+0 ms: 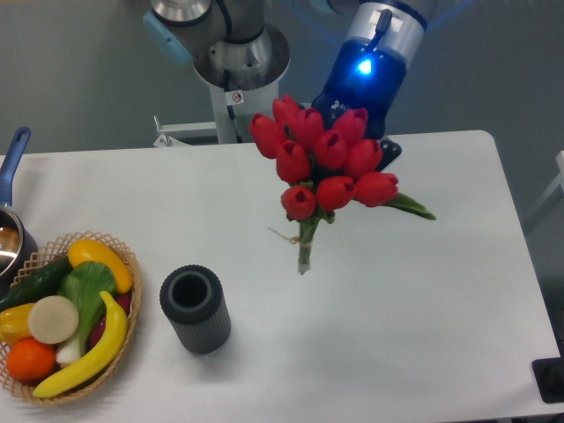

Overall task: Place the flowers on the table
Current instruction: 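Carry the red tulip bouquet with the gripper toward the open table area, then lower the held tulips toward the table surface, tilting the stems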

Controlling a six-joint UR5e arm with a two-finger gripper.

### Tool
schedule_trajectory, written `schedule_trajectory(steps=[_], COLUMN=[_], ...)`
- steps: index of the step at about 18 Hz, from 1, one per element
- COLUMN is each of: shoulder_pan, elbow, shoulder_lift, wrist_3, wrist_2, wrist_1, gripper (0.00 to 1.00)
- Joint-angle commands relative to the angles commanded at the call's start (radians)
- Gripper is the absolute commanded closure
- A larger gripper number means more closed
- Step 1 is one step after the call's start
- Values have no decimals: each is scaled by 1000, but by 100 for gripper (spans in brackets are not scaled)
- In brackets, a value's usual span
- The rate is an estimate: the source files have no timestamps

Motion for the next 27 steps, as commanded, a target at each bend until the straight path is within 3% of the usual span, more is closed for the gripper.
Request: schedule_trajectory(steps=[4, 8, 10, 15, 19, 27], shoulder_pan=[-8, -9, -15, -20, -34, -86], elbow=[-8, -18, -40, -78, -115, -115], shoulder_lift=[25, 38, 35, 15, -8, -83], wrist_3=[-3, 9, 14, 75, 161, 210], wrist_2=[143, 248, 336, 414, 567, 765], wrist_1=[-11, -80, -83, -84, -90, -103], gripper=[59, 59, 59, 60, 60, 60])
